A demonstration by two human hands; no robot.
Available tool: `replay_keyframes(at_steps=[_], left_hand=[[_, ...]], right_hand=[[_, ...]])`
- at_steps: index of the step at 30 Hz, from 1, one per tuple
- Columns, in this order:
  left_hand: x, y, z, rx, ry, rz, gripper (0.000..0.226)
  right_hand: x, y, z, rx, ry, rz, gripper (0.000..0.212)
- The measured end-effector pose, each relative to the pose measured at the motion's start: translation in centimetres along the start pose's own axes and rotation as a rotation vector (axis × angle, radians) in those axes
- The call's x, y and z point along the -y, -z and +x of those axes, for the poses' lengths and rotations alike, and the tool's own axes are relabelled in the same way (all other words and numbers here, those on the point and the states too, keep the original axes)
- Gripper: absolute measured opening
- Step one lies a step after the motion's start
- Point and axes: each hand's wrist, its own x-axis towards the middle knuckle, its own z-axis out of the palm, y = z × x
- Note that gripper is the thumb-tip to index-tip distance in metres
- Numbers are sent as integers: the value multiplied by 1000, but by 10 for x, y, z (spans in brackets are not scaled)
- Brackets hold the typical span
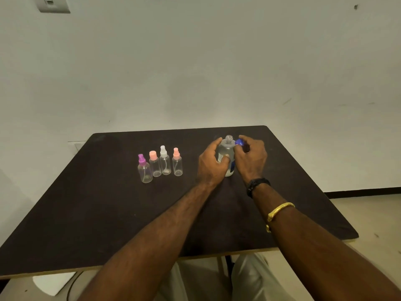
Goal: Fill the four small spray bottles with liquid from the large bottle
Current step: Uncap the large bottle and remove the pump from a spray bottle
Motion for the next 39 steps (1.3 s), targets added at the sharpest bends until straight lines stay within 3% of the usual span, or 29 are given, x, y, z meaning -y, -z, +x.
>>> replay_keyframes(at_steps=[9, 17, 26, 31, 35, 39], left_hand=[[20, -13, -32, -40, 108, -6, 54], [31, -20, -48, 78, 217, -21, 55], [37, -25, -59, 123, 266, -36, 53], [36, -25, -57, 51, 237, -48, 48], [32, -20, -54, -93, 188, -89, 38], [29, -7, -51, -171, 148, -101, 34]], right_hand=[[-35, 8, -32, 95, -50, -128, 27], [-58, 9, -43, 240, -114, -299, 42], [-63, 5, -47, 272, -158, -291, 43], [-53, 7, -48, 225, -49, -392, 40], [-40, 3, -51, 142, 84, -215, 22], [-26, -5, -52, 144, 167, -90, 18]])
